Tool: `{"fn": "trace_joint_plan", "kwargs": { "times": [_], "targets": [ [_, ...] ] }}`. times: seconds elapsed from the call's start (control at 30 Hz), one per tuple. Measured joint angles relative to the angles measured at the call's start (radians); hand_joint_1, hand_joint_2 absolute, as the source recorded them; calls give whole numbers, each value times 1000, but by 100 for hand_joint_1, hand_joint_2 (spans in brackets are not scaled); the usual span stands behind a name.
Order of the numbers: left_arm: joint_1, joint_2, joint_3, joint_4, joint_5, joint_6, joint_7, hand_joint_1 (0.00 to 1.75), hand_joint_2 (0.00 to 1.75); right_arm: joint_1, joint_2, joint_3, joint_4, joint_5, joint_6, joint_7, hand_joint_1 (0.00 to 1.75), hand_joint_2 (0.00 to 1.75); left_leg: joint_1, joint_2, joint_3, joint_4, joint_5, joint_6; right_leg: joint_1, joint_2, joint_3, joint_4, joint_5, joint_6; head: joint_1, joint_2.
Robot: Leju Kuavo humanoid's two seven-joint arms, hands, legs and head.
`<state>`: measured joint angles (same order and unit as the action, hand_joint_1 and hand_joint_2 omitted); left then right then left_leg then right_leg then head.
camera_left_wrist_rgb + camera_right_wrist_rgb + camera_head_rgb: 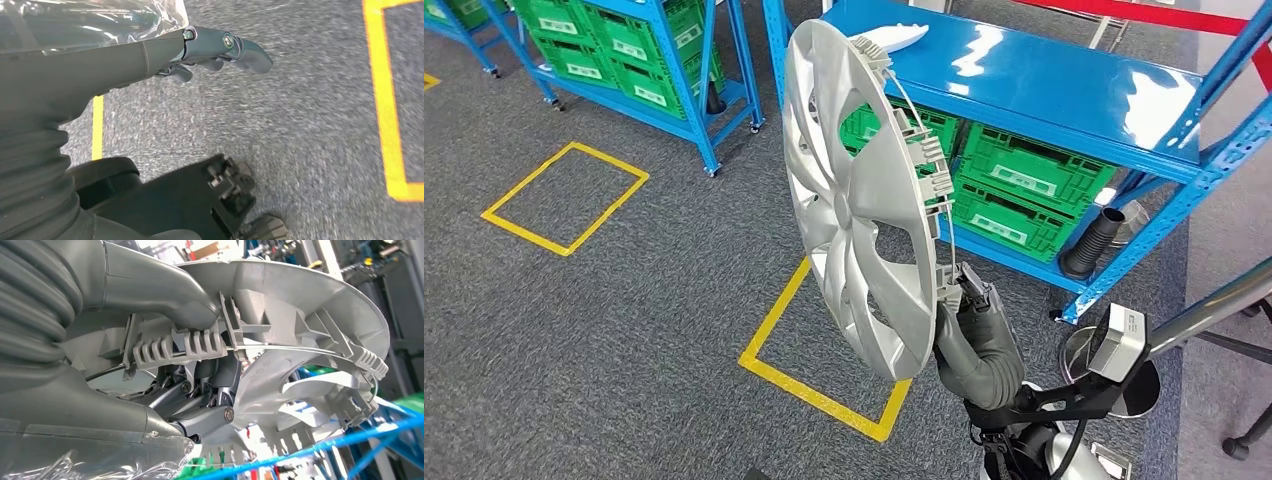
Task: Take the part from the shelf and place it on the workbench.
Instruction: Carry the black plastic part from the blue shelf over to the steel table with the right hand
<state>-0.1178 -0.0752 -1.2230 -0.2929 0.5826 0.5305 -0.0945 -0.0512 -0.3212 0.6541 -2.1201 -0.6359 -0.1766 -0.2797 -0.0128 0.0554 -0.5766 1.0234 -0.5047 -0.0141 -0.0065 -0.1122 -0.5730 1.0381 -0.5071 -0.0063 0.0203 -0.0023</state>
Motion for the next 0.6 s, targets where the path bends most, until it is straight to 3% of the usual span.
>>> {"fn": "trace_joint_plan", "kwargs": {
  "times": [0.03,0.1,0.17,0.23,0.27,0.3,0.33,0.4,0.47,0.53,0.57,0.6],
  "targets": [
    [2,0,0,0,0,0,0,0,175,-2,0,0,0,0,0,0,175,175,2,-10,-2,-3,2,7,-1,-4,0,0,-2,6,0,0],
    [5,0,0,0,1,1,1,0,175,-4,0,0,1,0,0,1,175,175,8,-29,-4,-10,9,18,-5,31,-9,23,-24,17,1,0],
    [4,-1,0,-1,1,1,1,0,175,-4,0,-1,2,0,0,2,175,175,12,-47,-5,-12,13,26,-8,87,-49,112,-79,21,7,0],
    [3,-1,0,-2,1,0,-1,0,175,-3,0,0,3,0,0,3,175,175,12,-69,-7,-10,15,28,-8,105,-107,238,-128,23,11,0],
    [4,-1,0,-2,1,0,-4,0,175,-2,0,0,4,0,0,4,175,175,12,-81,-8,-9,15,29,-8,106,-123,271,-130,24,12,0],
    [4,-1,0,-2,2,0,-7,0,175,-2,0,0,5,0,0,4,175,175,12,-95,-8,-6,15,28,-9,107,-123,269,-113,24,12,0],
    [5,-1,0,-2,2,0,-9,0,175,-1,-1,1,5,0,0,5,175,175,13,-109,-8,-3,14,27,-9,112,-105,229,-80,23,12,0],
    [5,-1,0,-2,4,-1,-13,0,175,-1,-1,1,6,0,0,5,175,175,15,-136,-13,8,9,19,-14,156,-50,105,-14,21,13,0],
    [3,0,0,-2,5,-1,-15,0,175,-1,-1,1,6,0,0,5,175,175,17,-158,-27,21,9,7,-18,198,-21,33,1,17,12,0],
    [4,0,0,-2,7,-1,-16,0,175,-1,-2,1,7,0,1,5,175,175,22,-179,-40,23,14,-4,-17,192,-19,25,-6,10,11,0],
    [6,0,0,-2,7,-1,-17,0,175,-1,-2,1,7,0,2,6,175,175,23,-181,-43,24,13,-10,-17,179,-19,24,-4,5,10,0],
    [8,0,0,-2,8,0,-17,0,175,-2,-2,1,7,0,2,6,175,175,21,-168,-48,32,6,-16,-19,166,-17,21,-3,-1,8,0]
  ]
}}
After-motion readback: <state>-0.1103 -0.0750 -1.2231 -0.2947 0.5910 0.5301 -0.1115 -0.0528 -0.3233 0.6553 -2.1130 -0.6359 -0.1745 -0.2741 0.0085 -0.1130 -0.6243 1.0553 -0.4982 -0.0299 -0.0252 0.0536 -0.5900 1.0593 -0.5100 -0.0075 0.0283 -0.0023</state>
